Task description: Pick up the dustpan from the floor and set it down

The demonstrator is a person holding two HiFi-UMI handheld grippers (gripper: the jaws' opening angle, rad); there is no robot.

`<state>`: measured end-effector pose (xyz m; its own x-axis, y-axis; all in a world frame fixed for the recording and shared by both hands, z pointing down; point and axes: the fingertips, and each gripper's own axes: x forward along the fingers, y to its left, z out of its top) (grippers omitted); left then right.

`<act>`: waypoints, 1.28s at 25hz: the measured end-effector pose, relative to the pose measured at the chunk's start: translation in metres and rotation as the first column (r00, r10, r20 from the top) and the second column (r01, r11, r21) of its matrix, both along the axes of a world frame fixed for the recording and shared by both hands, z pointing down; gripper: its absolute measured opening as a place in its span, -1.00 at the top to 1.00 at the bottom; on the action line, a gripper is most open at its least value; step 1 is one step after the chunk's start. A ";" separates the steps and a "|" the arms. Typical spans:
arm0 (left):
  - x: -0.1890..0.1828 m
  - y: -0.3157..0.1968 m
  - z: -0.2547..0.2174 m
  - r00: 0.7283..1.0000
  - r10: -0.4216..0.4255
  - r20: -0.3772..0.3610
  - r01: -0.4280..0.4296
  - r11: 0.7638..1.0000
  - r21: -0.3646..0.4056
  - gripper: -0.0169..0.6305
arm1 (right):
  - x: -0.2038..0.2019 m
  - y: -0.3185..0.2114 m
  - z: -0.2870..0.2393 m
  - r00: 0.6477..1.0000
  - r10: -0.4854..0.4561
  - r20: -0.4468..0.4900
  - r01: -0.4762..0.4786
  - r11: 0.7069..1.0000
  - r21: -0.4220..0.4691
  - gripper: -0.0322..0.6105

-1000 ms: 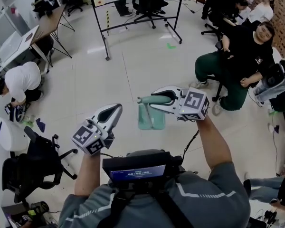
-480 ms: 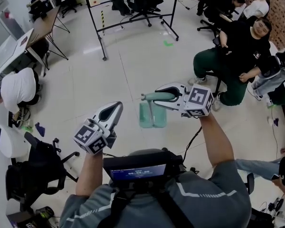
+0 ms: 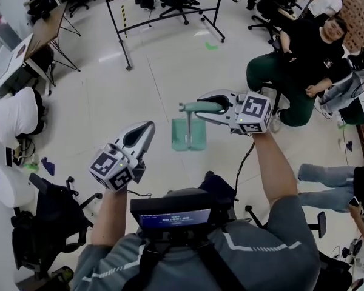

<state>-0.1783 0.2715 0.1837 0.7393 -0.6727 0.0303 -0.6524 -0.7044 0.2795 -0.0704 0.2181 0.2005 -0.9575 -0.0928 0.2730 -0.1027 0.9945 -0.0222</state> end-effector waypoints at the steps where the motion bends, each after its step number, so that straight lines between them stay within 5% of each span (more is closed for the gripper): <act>1: -0.002 -0.007 -0.001 1.000 -0.009 -0.002 0.009 1.000 -0.001 0.88 | -0.003 -0.007 0.000 1.000 -0.004 0.003 0.004 1.000 -0.003 0.40; 19: 0.056 -0.240 -0.008 0.976 -0.217 0.026 0.217 0.976 -0.003 0.88 | 0.005 -0.217 -0.009 0.977 -0.213 0.024 0.212 0.977 0.017 0.40; 32: 0.017 -0.329 0.010 0.994 -0.112 0.001 0.112 0.994 -0.018 0.88 | -0.020 -0.314 0.019 0.993 -0.116 -0.014 0.117 0.993 0.010 0.40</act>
<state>-0.1612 -0.0575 0.1938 0.6595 -0.7505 0.0432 -0.7268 -0.6219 0.2916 -0.0901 -0.0961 0.2200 -0.9583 0.0163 0.2853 0.0137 0.9998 -0.0112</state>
